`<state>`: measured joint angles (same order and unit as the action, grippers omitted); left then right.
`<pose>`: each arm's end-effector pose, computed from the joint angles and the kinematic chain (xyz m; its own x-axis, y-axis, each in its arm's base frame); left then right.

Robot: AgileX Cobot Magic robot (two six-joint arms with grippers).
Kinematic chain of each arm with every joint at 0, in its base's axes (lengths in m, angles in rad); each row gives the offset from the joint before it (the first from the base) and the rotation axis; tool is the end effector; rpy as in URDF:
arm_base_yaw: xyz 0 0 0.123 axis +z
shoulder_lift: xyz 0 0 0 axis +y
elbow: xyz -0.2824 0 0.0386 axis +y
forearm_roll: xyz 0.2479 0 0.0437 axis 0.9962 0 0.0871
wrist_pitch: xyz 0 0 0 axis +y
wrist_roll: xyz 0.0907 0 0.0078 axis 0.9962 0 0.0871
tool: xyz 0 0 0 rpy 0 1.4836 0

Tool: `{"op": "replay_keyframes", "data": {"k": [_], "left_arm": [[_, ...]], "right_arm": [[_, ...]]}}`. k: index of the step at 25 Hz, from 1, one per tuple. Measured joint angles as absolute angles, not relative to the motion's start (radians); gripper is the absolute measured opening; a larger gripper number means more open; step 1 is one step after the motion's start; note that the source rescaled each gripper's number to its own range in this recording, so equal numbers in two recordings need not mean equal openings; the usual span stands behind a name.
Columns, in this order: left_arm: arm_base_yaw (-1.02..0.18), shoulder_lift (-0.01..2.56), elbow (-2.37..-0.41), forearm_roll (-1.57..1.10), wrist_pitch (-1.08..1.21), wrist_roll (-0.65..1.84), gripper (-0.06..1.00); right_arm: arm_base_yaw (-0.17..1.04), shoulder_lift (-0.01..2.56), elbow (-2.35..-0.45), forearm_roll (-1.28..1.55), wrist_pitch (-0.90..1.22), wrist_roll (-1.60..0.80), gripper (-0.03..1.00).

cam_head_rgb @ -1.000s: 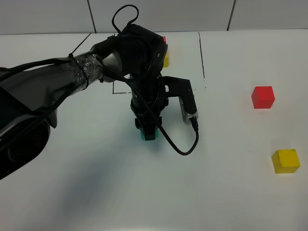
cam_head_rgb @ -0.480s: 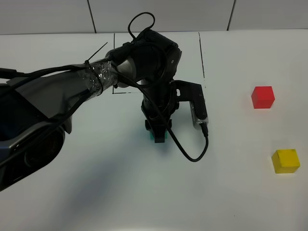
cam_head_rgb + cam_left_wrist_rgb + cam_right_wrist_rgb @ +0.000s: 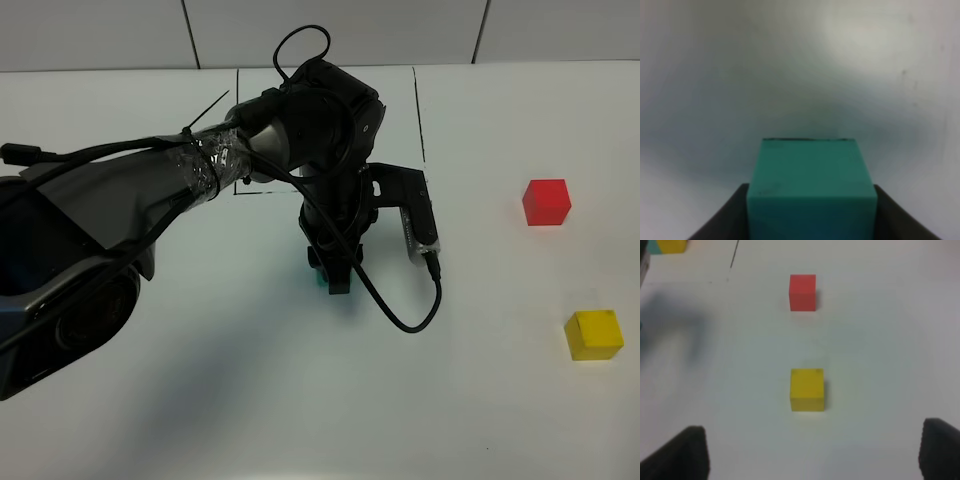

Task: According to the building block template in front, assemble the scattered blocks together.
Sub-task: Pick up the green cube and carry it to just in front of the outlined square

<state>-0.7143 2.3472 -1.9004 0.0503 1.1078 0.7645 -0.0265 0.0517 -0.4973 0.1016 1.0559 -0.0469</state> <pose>0.3632 -0.3095 0.1393 -0.0696 0.9967 -0.0415 0.9917 0.0736 0.1050 0.0036 0.0079 0.2772 -0.4976 0.0164 -0.8672 -0.0485 0.9977 0.0468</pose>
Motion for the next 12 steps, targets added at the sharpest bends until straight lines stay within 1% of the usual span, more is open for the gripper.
{"op": "replay_keyframes", "data": {"k": [12], "left_arm": [[-0.714, 2.357, -1.900, 0.050, 1.087, 0.799, 0.00]], "right_arm": [[-0.026, 0.052, -0.497, 0.102, 1.056, -0.046, 0.72]]}}
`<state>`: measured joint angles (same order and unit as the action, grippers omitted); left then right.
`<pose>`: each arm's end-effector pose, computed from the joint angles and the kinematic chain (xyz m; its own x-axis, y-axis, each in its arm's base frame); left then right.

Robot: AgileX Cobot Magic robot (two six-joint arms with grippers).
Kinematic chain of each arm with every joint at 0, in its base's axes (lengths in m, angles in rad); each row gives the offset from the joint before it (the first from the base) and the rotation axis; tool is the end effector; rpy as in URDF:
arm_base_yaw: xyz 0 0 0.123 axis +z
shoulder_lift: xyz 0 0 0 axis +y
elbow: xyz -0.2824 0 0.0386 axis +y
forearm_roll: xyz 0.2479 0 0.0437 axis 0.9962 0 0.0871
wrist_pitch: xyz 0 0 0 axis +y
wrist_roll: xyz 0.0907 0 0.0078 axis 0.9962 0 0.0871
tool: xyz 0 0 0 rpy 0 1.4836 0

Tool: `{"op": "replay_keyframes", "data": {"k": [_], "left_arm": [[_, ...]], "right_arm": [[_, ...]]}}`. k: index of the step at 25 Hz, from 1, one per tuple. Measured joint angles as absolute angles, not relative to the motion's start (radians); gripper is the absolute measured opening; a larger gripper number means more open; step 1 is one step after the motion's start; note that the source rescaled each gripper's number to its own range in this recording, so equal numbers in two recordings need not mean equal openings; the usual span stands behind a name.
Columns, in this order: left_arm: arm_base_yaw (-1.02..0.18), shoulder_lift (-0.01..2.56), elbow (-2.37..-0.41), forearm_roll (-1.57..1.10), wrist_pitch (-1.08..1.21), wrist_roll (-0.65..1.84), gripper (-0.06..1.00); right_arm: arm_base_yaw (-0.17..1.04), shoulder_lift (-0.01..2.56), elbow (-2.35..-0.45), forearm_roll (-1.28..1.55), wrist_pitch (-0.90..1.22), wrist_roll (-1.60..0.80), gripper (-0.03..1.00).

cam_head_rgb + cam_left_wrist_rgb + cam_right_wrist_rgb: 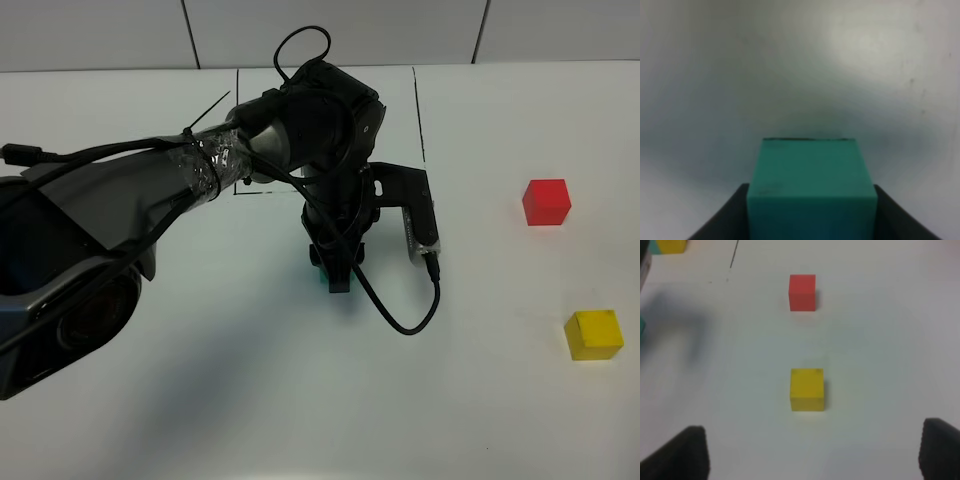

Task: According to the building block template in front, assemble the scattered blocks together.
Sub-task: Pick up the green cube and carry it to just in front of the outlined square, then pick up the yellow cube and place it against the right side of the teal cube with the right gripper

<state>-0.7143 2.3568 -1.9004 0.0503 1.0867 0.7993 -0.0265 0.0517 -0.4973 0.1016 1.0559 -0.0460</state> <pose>0.3647 -0.3109 0.1349 -0.0337 0.9984 -0.0459 0.9927 0.0387 0.1145 0.0036 0.0079 0.2772 -0.4977 0.0173 -0.8672 -0.0481 0.9977 0.0475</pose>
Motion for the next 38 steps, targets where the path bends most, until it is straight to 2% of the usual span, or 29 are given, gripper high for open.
{"op": "replay_keyframes", "data": {"k": [31, 33, 38], "left_arm": [[-0.715, 2.378, -1.901, 0.050, 1.088, 0.842, 0.00], [-0.715, 2.378, -1.901, 0.050, 1.088, 0.843, 0.08], [-0.715, 2.373, -1.901, 0.050, 1.087, 0.843, 0.66]], "right_arm": [[-0.026, 0.052, -0.497, 0.102, 1.056, -0.045, 0.72], [-0.026, 0.052, -0.497, 0.102, 1.056, -0.045, 0.72], [-0.026, 0.052, -0.497, 0.102, 1.056, -0.045, 0.72]]}}
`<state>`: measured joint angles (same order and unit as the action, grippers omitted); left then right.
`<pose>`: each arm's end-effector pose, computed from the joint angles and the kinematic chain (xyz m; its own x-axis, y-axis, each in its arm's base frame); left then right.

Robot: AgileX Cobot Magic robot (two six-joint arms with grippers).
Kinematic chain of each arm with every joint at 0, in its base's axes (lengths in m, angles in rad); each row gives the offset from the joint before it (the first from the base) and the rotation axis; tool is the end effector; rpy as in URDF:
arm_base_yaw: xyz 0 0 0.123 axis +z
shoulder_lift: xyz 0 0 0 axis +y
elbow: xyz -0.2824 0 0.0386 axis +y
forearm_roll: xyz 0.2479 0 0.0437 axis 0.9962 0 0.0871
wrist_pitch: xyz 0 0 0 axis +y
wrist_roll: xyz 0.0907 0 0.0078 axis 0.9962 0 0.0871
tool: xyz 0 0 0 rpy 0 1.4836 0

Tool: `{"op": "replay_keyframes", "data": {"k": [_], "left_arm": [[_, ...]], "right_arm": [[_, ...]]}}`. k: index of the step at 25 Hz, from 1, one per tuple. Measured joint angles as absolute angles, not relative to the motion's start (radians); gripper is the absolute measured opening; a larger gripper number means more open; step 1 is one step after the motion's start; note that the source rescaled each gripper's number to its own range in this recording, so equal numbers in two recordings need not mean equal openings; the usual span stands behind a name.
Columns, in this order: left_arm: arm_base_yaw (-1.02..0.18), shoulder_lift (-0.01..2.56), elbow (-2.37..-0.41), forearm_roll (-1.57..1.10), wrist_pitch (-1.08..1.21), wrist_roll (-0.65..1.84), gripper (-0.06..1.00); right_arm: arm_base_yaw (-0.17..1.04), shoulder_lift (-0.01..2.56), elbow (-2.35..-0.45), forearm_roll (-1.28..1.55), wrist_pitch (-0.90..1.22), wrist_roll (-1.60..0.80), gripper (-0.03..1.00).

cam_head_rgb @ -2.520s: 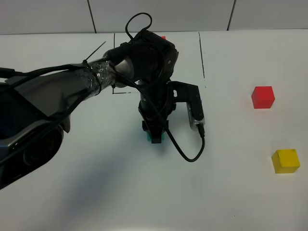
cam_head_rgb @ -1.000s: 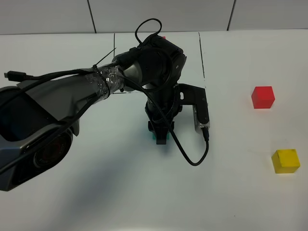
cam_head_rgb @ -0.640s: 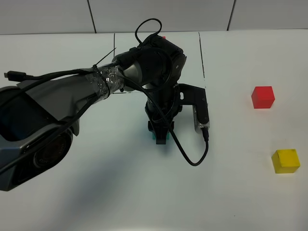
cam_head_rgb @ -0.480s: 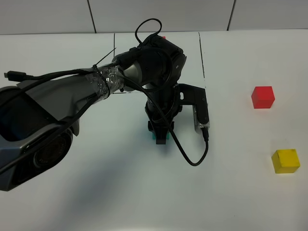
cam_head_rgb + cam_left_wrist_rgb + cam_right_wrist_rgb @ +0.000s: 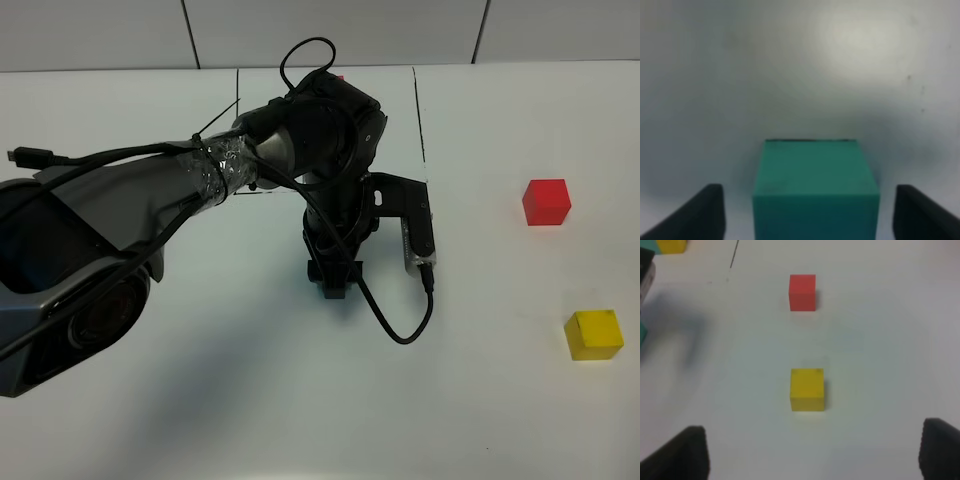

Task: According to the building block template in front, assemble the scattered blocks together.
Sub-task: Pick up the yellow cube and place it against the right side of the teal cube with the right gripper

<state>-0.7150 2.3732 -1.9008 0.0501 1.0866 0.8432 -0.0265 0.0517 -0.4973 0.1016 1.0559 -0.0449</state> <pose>0.3647 -0.3113 0.1271 0.0101 0.9995 -0.0307 0.9945 -0.0069 0.1043 0.0036 0.0079 0.2772 -0.4977 0.0184 -0.8671 -0.0475 0.9977 0.0485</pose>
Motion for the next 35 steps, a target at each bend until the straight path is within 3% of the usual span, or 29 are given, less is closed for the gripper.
{"op": "replay_keyframes", "data": {"k": [2, 6, 14, 23, 35], "left_arm": [[-0.715, 2.365, -1.901, 0.050, 1.090, 0.843, 0.85], [-0.715, 2.329, -1.901, 0.050, 1.107, 0.835, 0.99], [-0.695, 2.200, -1.901, 0.051, 1.102, 0.671, 1.00], [-0.549, 2.061, -1.879, 0.066, 1.158, 0.476, 1.00], [-0.297, 1.682, -1.455, 0.045, 0.937, 0.319, 0.99]], "right_arm": [[-0.026, 0.052, -0.497, 0.102, 1.056, -0.045, 0.72], [-0.026, 0.052, -0.497, 0.102, 1.056, -0.045, 0.72], [-0.026, 0.052, -0.497, 0.102, 1.056, -0.044, 0.72], [-0.026, 0.052, -0.497, 0.102, 1.056, -0.044, 0.72], [-0.026, 0.052, -0.497, 0.102, 1.056, -0.045, 0.72]]}}
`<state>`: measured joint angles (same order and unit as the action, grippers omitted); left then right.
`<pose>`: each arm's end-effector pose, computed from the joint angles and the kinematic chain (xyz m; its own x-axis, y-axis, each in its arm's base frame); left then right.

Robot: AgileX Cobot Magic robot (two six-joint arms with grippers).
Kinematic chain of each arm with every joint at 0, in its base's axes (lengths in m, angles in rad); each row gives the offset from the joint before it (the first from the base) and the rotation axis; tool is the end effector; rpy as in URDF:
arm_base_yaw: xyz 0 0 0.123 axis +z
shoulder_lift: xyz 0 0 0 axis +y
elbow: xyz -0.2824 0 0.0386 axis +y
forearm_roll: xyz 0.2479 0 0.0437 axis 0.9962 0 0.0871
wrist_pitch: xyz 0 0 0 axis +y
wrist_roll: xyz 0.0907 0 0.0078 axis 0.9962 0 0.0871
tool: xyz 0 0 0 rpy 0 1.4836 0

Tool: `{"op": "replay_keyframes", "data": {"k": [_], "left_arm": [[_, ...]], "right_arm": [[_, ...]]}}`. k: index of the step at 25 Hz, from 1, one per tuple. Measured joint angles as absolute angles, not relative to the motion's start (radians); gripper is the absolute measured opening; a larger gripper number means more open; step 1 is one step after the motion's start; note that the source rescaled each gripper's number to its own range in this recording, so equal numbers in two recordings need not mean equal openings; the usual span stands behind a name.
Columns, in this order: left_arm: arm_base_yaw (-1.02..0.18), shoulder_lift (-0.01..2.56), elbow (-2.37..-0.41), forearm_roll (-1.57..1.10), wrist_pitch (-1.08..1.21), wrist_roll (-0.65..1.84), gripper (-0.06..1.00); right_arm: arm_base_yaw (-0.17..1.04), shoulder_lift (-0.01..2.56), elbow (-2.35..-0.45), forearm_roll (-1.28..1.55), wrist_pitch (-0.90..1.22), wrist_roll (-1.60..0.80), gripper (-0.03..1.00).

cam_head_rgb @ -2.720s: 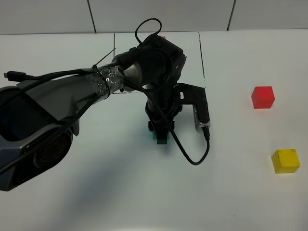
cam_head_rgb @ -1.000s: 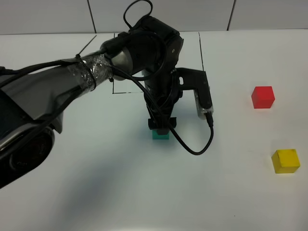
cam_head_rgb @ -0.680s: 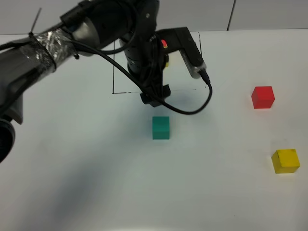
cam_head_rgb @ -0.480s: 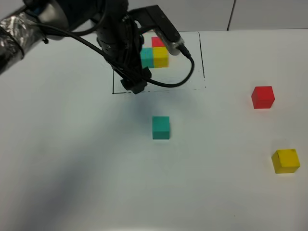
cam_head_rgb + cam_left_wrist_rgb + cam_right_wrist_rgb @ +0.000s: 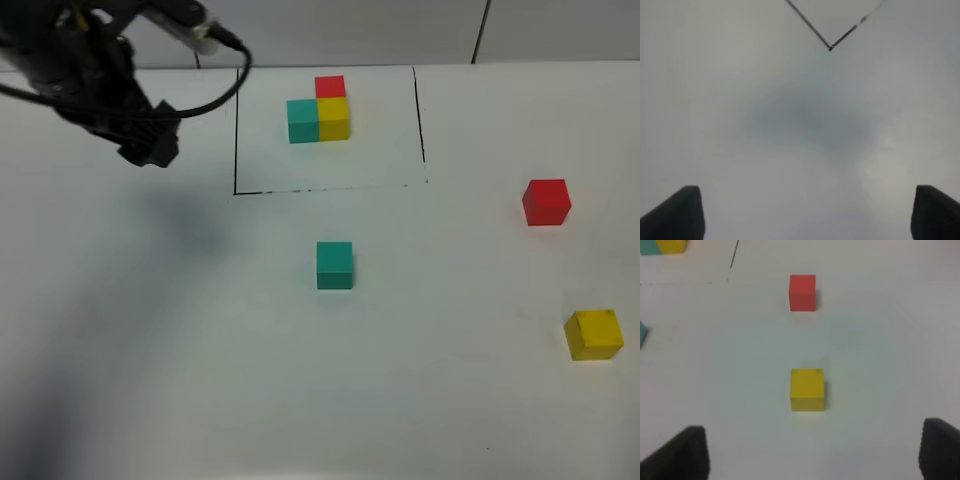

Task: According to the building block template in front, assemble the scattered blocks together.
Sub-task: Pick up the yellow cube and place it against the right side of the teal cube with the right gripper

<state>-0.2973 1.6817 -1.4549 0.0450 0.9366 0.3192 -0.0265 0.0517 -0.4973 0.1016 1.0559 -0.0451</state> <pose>0.3491 -0.1035 0.3061 -0.6978 0.5681 -0.4362 0.5452 0.8163 0.1911 0.0036 0.0079 0.2772 -0.4977 0.0182 -0.8671 -0.0476 0.9977 0.0483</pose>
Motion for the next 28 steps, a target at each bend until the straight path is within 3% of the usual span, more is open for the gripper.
{"op": "replay_keyframes", "data": {"k": [6, 13, 28], "left_arm": [[-0.241, 1.416, -1.267, 0.092, 0.869, 0.178, 0.97], [-0.241, 1.181, -1.157, 0.192, 0.948, -0.010, 0.95], [-0.241, 0.727, -0.803, 0.197, 0.972, -0.137, 0.88]], "right_arm": [[-0.026, 0.052, -0.497, 0.102, 1.056, -0.045, 0.72], [-0.026, 0.052, -0.497, 0.102, 1.056, -0.044, 0.72], [-0.026, 0.052, -0.497, 0.102, 1.056, -0.044, 0.72]]}}
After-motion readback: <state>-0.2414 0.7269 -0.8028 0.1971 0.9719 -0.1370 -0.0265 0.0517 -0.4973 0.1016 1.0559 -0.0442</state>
